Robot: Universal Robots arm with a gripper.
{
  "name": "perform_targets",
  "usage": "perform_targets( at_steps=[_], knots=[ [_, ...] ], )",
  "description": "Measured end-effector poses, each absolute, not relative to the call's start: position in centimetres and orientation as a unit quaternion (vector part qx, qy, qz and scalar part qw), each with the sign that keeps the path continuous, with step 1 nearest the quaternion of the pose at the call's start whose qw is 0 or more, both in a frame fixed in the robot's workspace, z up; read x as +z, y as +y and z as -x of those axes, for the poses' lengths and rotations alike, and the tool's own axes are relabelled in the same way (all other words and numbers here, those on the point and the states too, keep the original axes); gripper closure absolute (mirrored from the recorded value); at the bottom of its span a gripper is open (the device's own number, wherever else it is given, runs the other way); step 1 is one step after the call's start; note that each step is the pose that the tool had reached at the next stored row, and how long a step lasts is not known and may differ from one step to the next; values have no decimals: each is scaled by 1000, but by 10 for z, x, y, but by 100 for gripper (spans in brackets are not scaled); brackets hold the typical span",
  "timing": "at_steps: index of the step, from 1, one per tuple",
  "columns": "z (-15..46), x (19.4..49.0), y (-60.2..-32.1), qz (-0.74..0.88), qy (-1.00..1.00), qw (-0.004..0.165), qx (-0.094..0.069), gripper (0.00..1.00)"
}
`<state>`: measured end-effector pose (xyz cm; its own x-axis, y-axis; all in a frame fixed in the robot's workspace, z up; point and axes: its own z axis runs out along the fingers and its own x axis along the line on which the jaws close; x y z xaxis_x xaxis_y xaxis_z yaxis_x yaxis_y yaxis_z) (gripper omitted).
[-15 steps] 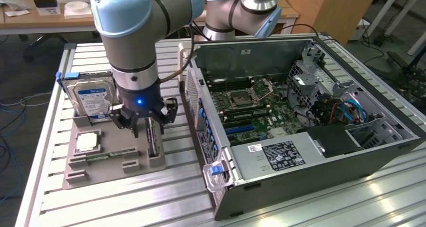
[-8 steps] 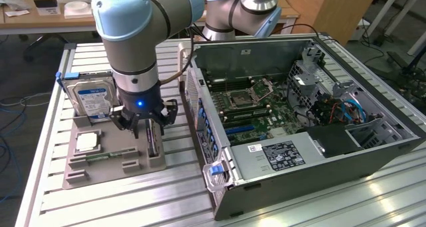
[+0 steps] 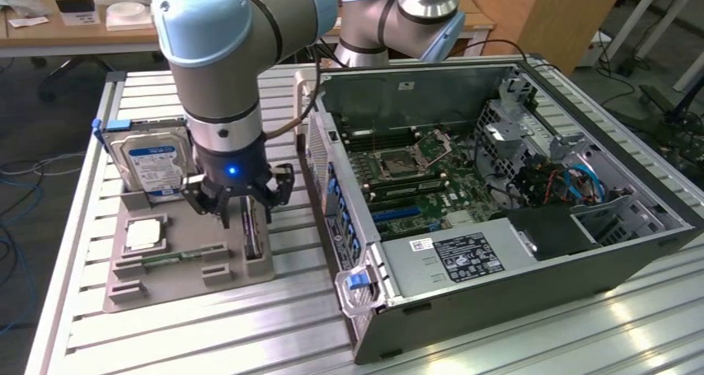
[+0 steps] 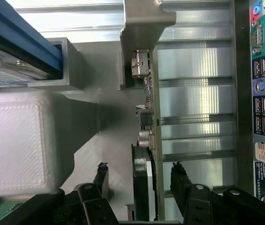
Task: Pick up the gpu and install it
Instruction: 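Pick up the gpu and move the gpu toward the slot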
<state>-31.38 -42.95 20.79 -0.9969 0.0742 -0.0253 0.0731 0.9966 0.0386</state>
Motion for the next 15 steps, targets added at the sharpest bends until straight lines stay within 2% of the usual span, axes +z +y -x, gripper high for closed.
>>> perform_targets(
  at_steps=[10,11,12,13,15],
  knots=[
    [314,210,-430,-25,999,13,19,37],
    [314,210,-430,-25,999,13,19,43],
    [314,210,-430,-25,999,13,19,43],
    [313,210,-430,-25,999,13,19,50],
    [312,210,-430,-25,999,13,19,51]
  ],
)
